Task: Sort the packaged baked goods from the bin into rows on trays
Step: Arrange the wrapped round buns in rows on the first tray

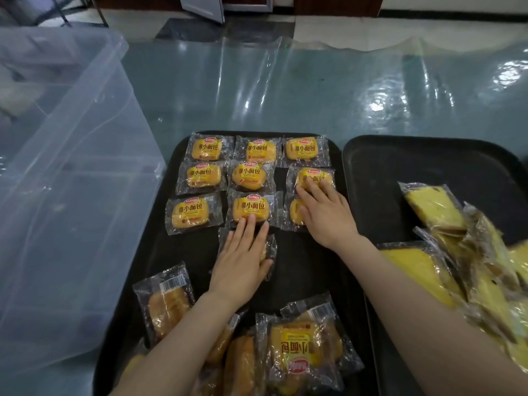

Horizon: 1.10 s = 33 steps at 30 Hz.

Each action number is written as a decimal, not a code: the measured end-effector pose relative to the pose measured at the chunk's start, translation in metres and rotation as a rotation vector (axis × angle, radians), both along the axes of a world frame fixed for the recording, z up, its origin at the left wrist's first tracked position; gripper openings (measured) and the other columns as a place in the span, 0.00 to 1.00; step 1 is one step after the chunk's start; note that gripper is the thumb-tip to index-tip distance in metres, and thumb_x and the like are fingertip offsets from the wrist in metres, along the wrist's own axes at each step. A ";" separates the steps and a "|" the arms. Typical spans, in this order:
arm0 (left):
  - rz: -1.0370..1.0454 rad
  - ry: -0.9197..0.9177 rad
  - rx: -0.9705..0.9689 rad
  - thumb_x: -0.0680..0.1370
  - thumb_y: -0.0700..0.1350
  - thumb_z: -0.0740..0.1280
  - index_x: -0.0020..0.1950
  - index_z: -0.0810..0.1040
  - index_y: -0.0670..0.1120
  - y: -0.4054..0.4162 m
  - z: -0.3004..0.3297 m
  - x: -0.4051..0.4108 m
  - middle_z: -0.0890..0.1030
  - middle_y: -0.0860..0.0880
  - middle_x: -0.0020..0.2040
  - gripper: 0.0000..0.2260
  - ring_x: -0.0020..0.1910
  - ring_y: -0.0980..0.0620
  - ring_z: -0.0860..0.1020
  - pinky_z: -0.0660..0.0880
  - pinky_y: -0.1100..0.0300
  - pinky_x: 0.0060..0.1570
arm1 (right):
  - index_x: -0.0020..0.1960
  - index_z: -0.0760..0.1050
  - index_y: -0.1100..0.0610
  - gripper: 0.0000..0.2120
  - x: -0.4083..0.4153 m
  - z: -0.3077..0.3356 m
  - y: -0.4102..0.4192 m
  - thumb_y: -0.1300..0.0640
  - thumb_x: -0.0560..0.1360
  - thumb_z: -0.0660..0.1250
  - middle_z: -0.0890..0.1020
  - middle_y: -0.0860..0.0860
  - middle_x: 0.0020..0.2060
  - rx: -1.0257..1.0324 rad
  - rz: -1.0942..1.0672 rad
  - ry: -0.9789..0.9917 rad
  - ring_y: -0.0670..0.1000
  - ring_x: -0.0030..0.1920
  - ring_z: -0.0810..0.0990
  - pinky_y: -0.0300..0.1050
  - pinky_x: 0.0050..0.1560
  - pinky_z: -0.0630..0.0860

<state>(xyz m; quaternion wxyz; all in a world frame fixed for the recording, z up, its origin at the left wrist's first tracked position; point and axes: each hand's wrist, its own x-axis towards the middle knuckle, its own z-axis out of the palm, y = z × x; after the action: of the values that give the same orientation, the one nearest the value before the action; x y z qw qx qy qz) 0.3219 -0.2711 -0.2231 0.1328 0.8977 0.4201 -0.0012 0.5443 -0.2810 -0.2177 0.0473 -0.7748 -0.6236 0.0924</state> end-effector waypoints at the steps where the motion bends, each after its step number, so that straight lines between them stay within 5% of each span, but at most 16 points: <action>1: 0.005 -0.007 0.001 0.80 0.56 0.55 0.72 0.33 0.55 0.000 0.000 0.001 0.33 0.50 0.75 0.33 0.72 0.52 0.31 0.33 0.57 0.69 | 0.78 0.51 0.47 0.24 0.000 0.001 0.002 0.45 0.83 0.46 0.49 0.47 0.78 -0.007 0.001 0.005 0.55 0.77 0.44 0.56 0.73 0.49; 10: 0.037 -0.098 -0.030 0.79 0.59 0.55 0.76 0.36 0.51 -0.001 0.008 0.005 0.35 0.52 0.75 0.34 0.73 0.56 0.33 0.35 0.61 0.69 | 0.78 0.48 0.47 0.25 -0.005 0.011 -0.016 0.47 0.83 0.49 0.46 0.46 0.78 0.010 0.019 0.036 0.53 0.77 0.39 0.53 0.73 0.42; 18: 0.072 -0.123 -0.072 0.80 0.56 0.55 0.77 0.42 0.51 -0.020 0.017 -0.028 0.38 0.54 0.76 0.31 0.73 0.58 0.35 0.36 0.61 0.68 | 0.78 0.47 0.55 0.29 -0.018 0.015 -0.035 0.48 0.82 0.53 0.45 0.51 0.78 -0.032 -0.116 0.121 0.53 0.77 0.42 0.52 0.74 0.45; 33: 0.192 -0.215 -0.198 0.81 0.49 0.59 0.77 0.46 0.53 -0.014 0.037 -0.060 0.44 0.56 0.77 0.29 0.71 0.62 0.39 0.45 0.57 0.73 | 0.78 0.49 0.52 0.31 -0.016 0.010 -0.010 0.44 0.80 0.55 0.46 0.50 0.78 -0.015 -0.094 0.064 0.53 0.77 0.41 0.56 0.74 0.44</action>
<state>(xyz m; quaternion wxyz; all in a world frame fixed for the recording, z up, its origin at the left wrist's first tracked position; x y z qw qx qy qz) 0.2617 -0.2852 -0.1856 0.2641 0.8310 0.4852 0.0662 0.5280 -0.2906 -0.2078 0.0658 -0.8003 -0.5839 0.1195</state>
